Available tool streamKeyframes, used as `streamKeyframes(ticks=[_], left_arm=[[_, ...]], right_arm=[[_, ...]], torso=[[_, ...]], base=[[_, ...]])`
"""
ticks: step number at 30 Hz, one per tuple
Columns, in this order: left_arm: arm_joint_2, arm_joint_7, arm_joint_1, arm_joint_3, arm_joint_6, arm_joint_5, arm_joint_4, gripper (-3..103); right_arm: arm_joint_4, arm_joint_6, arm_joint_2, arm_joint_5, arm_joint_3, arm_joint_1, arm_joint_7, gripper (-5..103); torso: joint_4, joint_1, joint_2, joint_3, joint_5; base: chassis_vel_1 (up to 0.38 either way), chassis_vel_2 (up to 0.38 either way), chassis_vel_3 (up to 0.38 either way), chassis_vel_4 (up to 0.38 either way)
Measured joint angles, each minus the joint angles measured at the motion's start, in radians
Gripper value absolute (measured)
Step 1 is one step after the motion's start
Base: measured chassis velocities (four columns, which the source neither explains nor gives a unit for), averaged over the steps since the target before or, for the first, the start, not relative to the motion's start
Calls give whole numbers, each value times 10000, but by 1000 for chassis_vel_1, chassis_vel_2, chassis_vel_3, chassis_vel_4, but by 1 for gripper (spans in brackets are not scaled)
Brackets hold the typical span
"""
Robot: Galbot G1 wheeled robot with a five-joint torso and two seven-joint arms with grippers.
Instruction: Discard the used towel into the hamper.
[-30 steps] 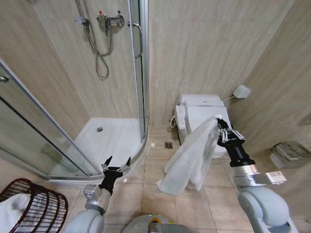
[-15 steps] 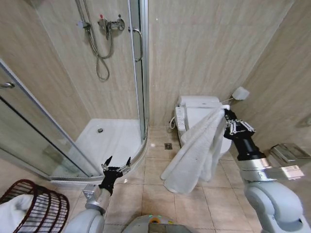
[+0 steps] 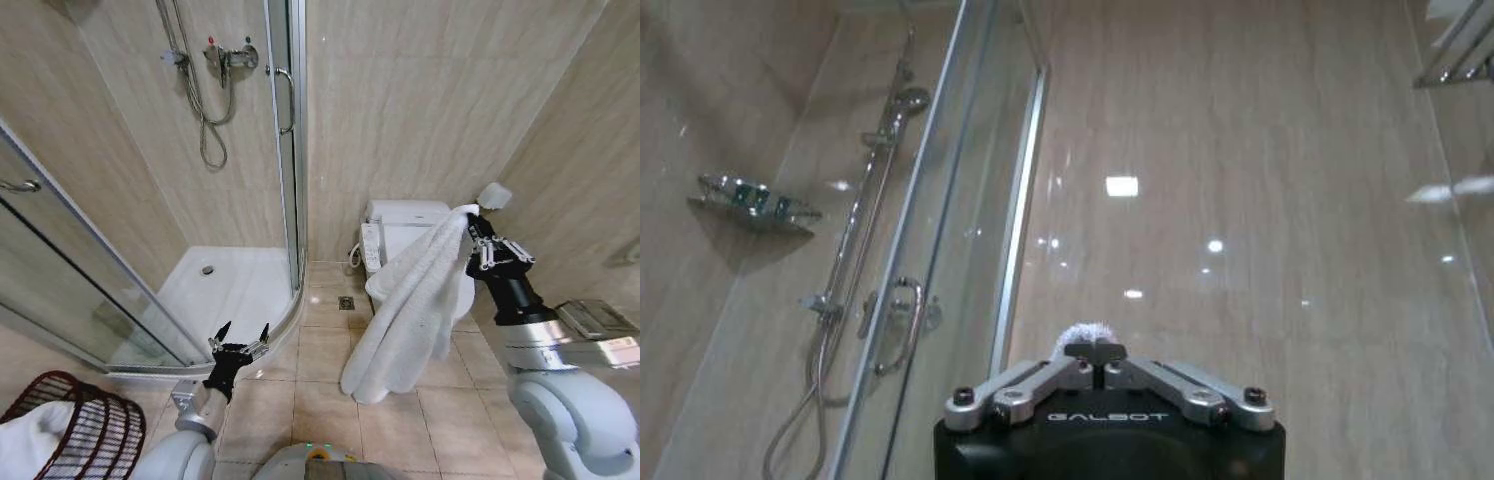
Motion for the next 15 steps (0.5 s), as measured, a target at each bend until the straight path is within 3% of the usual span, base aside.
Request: streamKeyframes(ticks=[15], left_arm=[[0, 0, 0, 0, 0, 0, 0, 100]], right_arm=[[35, -17, 56, 62, 104, -62, 16, 0]], torso=[[0, 265, 601, 337, 1]], base=[[0, 0, 0, 0]])
